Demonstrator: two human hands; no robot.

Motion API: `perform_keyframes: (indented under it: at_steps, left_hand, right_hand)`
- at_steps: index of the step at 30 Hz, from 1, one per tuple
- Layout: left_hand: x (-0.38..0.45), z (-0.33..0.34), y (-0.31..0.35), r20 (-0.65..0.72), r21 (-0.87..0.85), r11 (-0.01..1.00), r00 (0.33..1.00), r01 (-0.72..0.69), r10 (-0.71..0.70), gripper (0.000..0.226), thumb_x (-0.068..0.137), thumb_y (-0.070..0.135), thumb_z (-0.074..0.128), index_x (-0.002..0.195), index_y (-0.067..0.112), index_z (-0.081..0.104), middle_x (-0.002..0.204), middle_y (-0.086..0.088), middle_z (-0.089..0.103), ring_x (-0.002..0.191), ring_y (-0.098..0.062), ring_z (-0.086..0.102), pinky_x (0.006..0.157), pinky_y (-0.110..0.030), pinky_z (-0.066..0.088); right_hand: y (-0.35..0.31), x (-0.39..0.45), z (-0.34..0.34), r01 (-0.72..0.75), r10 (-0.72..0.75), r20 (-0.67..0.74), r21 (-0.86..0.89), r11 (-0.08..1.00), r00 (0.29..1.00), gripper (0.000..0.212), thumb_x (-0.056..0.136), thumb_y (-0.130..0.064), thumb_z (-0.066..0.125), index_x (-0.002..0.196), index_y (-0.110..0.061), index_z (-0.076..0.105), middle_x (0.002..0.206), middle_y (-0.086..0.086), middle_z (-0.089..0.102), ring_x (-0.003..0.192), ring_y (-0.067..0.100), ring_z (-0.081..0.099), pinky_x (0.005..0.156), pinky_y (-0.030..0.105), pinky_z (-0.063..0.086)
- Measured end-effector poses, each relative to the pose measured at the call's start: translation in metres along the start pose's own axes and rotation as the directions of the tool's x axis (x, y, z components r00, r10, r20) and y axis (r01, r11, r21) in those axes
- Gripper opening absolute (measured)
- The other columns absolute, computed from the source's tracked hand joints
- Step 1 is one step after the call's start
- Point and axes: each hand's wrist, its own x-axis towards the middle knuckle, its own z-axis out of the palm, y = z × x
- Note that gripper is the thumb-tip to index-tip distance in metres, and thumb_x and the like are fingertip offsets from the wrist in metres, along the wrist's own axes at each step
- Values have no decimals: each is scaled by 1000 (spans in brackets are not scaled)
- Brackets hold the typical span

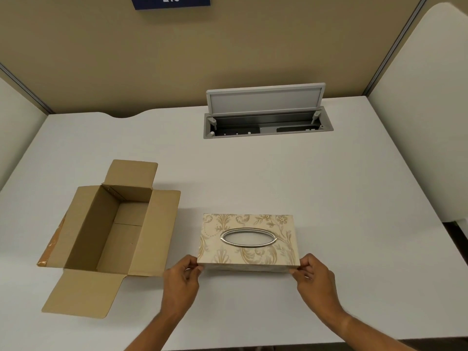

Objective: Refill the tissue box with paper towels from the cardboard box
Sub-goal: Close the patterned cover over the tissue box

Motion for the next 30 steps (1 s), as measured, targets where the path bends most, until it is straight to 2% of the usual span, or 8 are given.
perform_keyframes:
  at_steps: [4,8,12,17,20,22,26,30]
  left_hand:
    - [-2,3,-10,26,88,996,999,-26,23,22,81,-7,66,76,14,65,71,10,72,64,-9,67,52,-15,45]
    - [0,5,-13,29,129,991,999,-27,24,18,82,-6,66,78,11,65,75,8,72,69,-7,66,54,-17,48]
    - [1,6,-12,24,149,988,999,-37,33,14,83,-5,65,80,9,66,83,6,73,73,-7,68,57,-16,51]
    - [0,9,-12,19,158,987,999,-39,36,12,84,-4,65,84,8,66,93,5,71,78,-11,67,62,-16,54]
    - [4,13,-8,15,165,985,999,-48,46,11,85,-4,64,82,8,65,96,5,69,77,-15,68,57,-13,51]
    - [8,16,-4,6,158,986,999,-53,53,15,84,-6,64,78,8,63,93,1,71,72,-16,67,54,-11,47]
    - [20,21,6,-22,156,985,997,-71,75,39,83,-9,62,66,24,51,81,1,70,61,-13,63,47,-11,41]
    - [39,23,16,-31,171,983,997,-66,72,42,83,-9,61,64,27,49,75,2,65,60,-13,60,46,-10,40]
  right_hand:
    - [4,-4,4,-13,13,25,3,1000,1000,32,82,6,70,91,-23,58,93,-13,73,85,-1,70,65,4,51]
    - [3,-5,5,15,-14,46,-13,1000,999,48,84,11,64,115,-24,61,95,-26,67,85,-17,65,72,-1,47]
    - [6,-2,5,55,-52,56,-59,997,997,42,85,12,62,117,-14,67,97,-30,63,86,-15,63,75,-1,46]
    - [6,2,5,95,-92,34,-87,992,995,39,85,11,61,117,-10,69,102,-16,69,94,5,66,75,-4,43]
    - [-1,11,3,104,-102,27,-106,989,994,43,86,13,57,119,-11,69,103,-13,69,89,5,66,72,-6,42]
    - [-6,19,0,111,-109,18,-124,986,994,46,84,15,54,117,-13,70,98,-14,72,82,5,67,68,-5,42]
    - [-13,37,-2,113,-113,10,-169,979,994,48,79,15,50,105,-17,75,77,-23,70,75,18,70,62,4,45]
    - [-21,53,-2,144,-148,-7,-188,971,989,47,78,15,50,106,-14,75,78,-23,68,72,13,68,59,-1,43]
